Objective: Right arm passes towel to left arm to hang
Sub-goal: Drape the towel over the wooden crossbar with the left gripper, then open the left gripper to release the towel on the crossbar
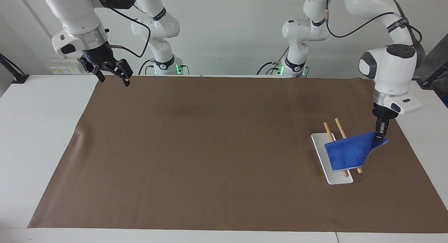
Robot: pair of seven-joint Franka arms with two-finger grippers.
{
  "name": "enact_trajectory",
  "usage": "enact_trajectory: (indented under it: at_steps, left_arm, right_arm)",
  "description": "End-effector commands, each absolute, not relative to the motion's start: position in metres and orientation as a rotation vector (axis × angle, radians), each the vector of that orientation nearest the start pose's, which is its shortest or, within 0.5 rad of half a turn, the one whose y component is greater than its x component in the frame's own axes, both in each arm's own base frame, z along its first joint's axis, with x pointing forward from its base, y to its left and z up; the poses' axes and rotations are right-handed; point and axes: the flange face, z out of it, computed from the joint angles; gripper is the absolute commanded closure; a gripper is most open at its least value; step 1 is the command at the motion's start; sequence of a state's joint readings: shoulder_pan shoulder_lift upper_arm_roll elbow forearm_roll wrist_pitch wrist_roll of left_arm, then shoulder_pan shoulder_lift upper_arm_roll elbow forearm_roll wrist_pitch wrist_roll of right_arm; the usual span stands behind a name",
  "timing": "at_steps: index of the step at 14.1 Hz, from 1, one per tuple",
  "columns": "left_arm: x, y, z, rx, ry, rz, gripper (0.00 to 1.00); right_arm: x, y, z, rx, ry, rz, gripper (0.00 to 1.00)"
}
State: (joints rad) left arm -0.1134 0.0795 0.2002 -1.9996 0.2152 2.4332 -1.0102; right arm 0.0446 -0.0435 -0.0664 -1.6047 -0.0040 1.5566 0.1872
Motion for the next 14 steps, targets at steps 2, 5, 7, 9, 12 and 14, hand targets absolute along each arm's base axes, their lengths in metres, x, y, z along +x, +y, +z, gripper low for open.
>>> enact_trajectory:
  at_steps: [2, 5, 7, 9, 12, 14]
  left_arm:
    - [0.579, 0.022, 0.451, -2.767, -1.33, -0.571, 1.0]
    - [0.579, 0.013, 0.451, -2.77, -1.337, -0.57, 1.0]
    - [0.579, 0.013, 0.453, -2.771, -1.338, -0.579, 0.95]
    - [0.58, 0.015, 0.453, -2.775, -1.33, -0.591, 0.55]
    - [0.585, 0.024, 0.457, -2.777, -1.322, -0.627, 0.21]
    - [0.588, 0.027, 0.462, -2.801, -1.242, -0.645, 0.21]
  right_arm:
    - [0.532, -0.017, 0.631, -3.122, 0.327, 0.02, 0.0]
    - [0.533, -0.017, 0.631, -3.122, 0.324, 0.015, 0.0]
    - [0.532, -0.017, 0.631, -3.122, 0.327, 0.017, 0.0]
    - [0.532, -0.017, 0.631, -3.122, 0.327, 0.02, 0.0]
    - [0.533, -0.017, 0.631, -3.121, 0.329, 0.015, 0.0]
    - [0.532, -0.018, 0.631, -3.121, 0.331, 0.017, 0.0]
